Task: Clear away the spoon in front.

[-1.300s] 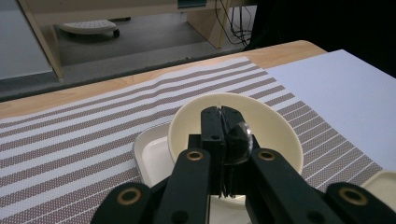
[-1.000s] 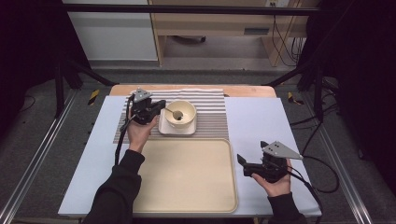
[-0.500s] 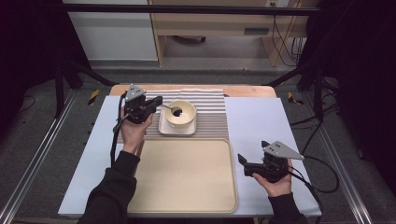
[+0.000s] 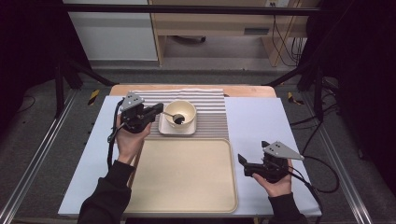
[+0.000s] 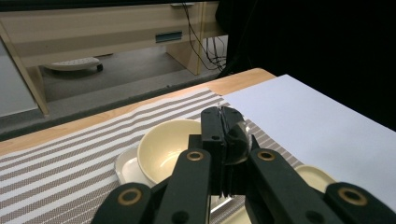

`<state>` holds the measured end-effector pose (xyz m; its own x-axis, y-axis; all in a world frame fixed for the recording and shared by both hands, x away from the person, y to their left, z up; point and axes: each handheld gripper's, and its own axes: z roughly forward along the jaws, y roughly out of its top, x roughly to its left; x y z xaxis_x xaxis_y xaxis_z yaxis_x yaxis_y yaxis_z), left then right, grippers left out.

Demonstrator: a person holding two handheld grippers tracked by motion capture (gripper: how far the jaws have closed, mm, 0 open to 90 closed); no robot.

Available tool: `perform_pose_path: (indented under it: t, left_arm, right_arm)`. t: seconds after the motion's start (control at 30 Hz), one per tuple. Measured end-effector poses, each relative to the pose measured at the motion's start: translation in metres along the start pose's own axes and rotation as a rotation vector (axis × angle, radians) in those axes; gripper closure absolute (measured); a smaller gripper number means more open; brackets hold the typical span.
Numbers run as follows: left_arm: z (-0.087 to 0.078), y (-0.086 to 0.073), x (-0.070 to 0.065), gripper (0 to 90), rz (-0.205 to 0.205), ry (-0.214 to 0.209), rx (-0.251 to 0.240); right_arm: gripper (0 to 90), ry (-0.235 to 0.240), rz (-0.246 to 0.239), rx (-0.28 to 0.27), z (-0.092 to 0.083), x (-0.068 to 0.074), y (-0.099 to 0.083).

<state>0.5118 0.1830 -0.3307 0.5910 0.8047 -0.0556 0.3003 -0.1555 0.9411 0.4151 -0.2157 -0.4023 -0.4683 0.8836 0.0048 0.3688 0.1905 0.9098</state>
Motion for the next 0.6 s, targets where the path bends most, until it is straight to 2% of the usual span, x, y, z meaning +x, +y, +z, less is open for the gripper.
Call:
perform_pose_path:
  t: [0.37, 0.6]
  left_arm:
    - [-0.030, -0.015, -0.014, 88.4, 0.027, -0.031, 0.009]
    - [-0.041, -0.029, -0.020, 88.5, 0.030, -0.047, 0.024]
  right_arm:
    - [4.1, -0.003, -0.004, 0.002, 0.000, 0.001, 0.000]
    - [4.1, -0.006, -0.012, 0.006, 0.001, 0.000, -0.001]
